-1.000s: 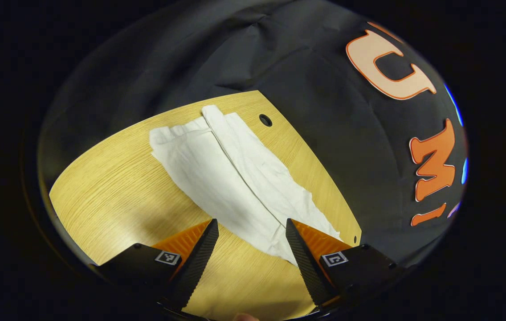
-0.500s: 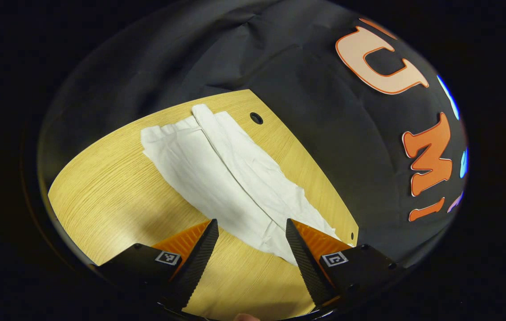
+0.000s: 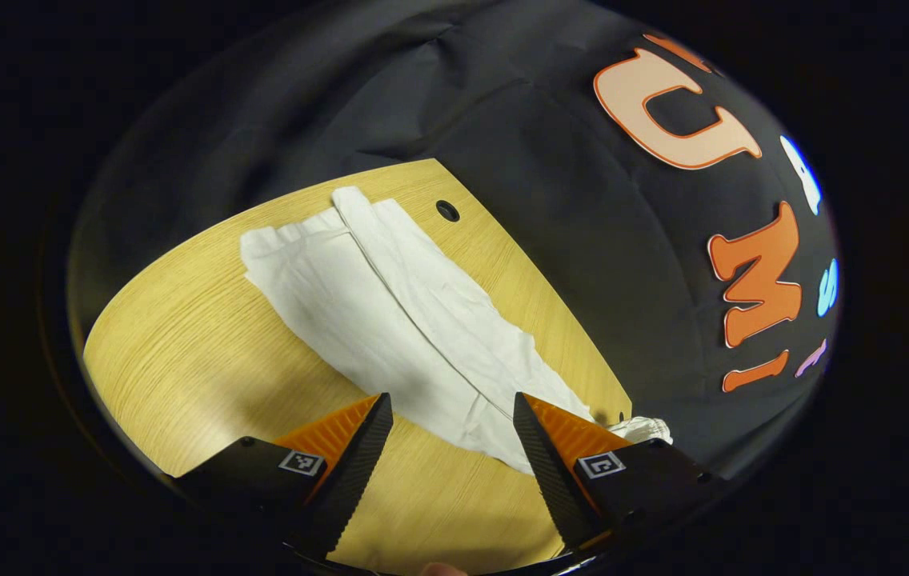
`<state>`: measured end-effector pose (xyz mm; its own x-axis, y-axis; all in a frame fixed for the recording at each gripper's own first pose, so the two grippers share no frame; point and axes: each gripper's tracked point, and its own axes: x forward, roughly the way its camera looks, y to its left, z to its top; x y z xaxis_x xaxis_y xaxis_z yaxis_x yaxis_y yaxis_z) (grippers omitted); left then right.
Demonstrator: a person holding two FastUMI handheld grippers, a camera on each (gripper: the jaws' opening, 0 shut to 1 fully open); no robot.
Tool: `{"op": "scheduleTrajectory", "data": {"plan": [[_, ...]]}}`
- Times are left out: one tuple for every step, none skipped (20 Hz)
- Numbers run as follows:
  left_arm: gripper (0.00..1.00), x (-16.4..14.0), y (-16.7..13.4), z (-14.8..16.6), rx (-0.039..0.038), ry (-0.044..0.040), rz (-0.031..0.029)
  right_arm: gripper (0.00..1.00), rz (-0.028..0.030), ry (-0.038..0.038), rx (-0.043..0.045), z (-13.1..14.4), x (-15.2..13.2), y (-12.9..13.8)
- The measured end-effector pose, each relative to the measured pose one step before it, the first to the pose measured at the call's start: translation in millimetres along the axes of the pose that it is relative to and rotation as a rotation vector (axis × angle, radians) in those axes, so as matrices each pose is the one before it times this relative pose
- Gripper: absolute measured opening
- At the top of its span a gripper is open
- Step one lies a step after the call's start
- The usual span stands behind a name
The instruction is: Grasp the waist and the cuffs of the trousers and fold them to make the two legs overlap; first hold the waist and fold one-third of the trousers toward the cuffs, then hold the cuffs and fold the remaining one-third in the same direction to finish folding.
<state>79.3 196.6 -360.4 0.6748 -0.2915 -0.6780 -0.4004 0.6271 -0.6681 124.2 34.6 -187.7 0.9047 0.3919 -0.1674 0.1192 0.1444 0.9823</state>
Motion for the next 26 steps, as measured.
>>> {"op": "scheduleTrajectory", "data": {"plan": [[0.99, -0.99, 2.13, 1.65, -0.00364, -0.00355, 0.00074, 0.12, 0.01277, 0.01106, -0.00807, -9.80, 0.47, 8.41], [0.99, -1.02, 0.37, 1.05, -0.00568, -0.00478, -0.00465, 0.12, 0.01294, 0.00641, -0.00880, -10.33, 2.51, 11.68], [0.99, -1.88, 3.53, 2.40, -0.00640, -0.00453, 0.00049, 0.12, 0.00863, 0.01510, -0.01133, -11.03, 2.20, 8.99], [0.99, -2.17, 3.66, 2.47, -0.00711, -0.00286, -0.00280, 0.11, 0.00842, 0.00922, -0.00963, -10.82, 6.42, 9.72], [0.99, -2.09, 3.82, 2.80, -0.00617, -0.00480, -0.00079, 0.11, 0.00568, 0.01504, -0.01065, -11.66, 4.47, 6.86], [1.00, -0.69, 2.41, 1.24, -0.00499, -0.00259, 0.00074, 0.12, 0.00537, 0.00841, -0.00892, -11.13, 5.29, 5.52], [0.99, -1.38, 2.85, 1.82, -0.00391, -0.00216, 0.00190, 0.11, -0.00154, 0.01403, -0.01009, -11.14, 5.46, 6.08], [0.99, -2.13, 3.81, 2.10, -0.00167, -0.00119, 0.00490, 0.11, 0.00257, 0.00832, -0.00766, -11.99, 6.40, 5.26], [0.99, -1.60, 2.88, 1.32, -0.00218, -0.00060, 0.00089, 0.11, -0.00096, 0.01776, -0.01225, -13.86, 6.82, 6.24], [0.99, -1.19, 3.43, 2.35, -0.00292, 0.00057, 0.00445, 0.11, -0.00484, 0.01062, -0.01719, -13.94, 6.29, 3.47], [0.99, -1.26, 2.83, 2.35, -0.00305, 0.00133, -0.00207, 0.11, -0.00531, 0.02176, -0.01742, -13.38, 5.30, 2.10], [0.99, 0.83, 4.44, 1.32, -0.00314, 0.00515, 0.00451, 0.11, -0.01081, 0.01320, -0.01565, -14.78, 5.08, -0.08], [1.00, 0.89, 3.35, 1.18, -0.00317, 0.00406, -0.00225, 0.12, -0.01690, 0.01940, -0.01781, -16.50, 5.56, -0.50], [1.00, 2.22, 3.62, 0.63, -0.00311, 0.00461, 0.00218, 0.12, -0.01860, 0.01774, -0.00908, -14.62, 6.02, 0.44], [0.99, 0.19, 1.52, 0.19, -0.00261, 0.00693, -0.00264, 0.12, -0.01402, 0.03055, -0.00876, -18.33, 5.83, 0.65], [0.99, 2.18, 2.07, 0.41, -0.00174, 0.00687, -0.00098, 0.12, -0.01054, 0.02607, -0.01328, -17.95, 7.25, 1.70], [0.99, 1.47, 1.26, 0.39, -0.00105, 0.00654, -0.00482, 0.07, -0.01894, 0.03236, -0.02316, -14.83, 6.88, -1.68], [0.99, 0.49, 2.24, -0.31, -0.00298, 0.00805, -0.00396, 0.20, -0.01063, 0.03711, -0.01911, -14.73, 4.91, 1.10], [1.00, 0.73, 0.44, -0.37, -0.00488, 0.00708, -0.00466, 0.29, -0.00902, 0.03592, -0.01522, -13.13, 4.15, 0.58], [1.00, -0.76, 0.19, -0.32, -0.00846, 0.00616, -0.00686, 0.37, 0.00163, 0.03385, -0.01120, -11.20, 8.85, 1.69], [1.00, -0.04, 0.34, -1.02, -0.01021, 0.00863, -0.00398, 0.41, 0.01465, 0.02800, -0.00701, -9.30, 4.90, 3.68], [0.99, 1.83, -0.29, -0.70, -0.01298, 0.00803, -0.00546, 0.57, 0.00752, 0.01847, -0.01267, -9.05, 1.28, 1.35], [1.00, 1.14, 0.23, -0.37, -0.01322, 0.00796, -0.00398, 0.66, -0.00125, 0.00501, -0.02245, -4.66, -1.31, -1.15], [1.00, 0.55, 0.77, -0.35, -0.01225, 0.00595, -0.00198, 0.69, -0.00357, -0.00444, -0.02071, -0.84, -4.65, 5.31], [1.00, 0.07, 1.46, -0.63, -0.01302, 0.00442, -0.00301, 0.75, -0.00253, -0.00632, -0.01051, 4.66, -2.43, 2.23], [0.99, 1.12, 2.04, 0.12, -0.01488, 0.00710, 0.00293, 0.77, -0.00140, -0.00645, -0.00252, 4.60, -3.49, 1.56]]}}
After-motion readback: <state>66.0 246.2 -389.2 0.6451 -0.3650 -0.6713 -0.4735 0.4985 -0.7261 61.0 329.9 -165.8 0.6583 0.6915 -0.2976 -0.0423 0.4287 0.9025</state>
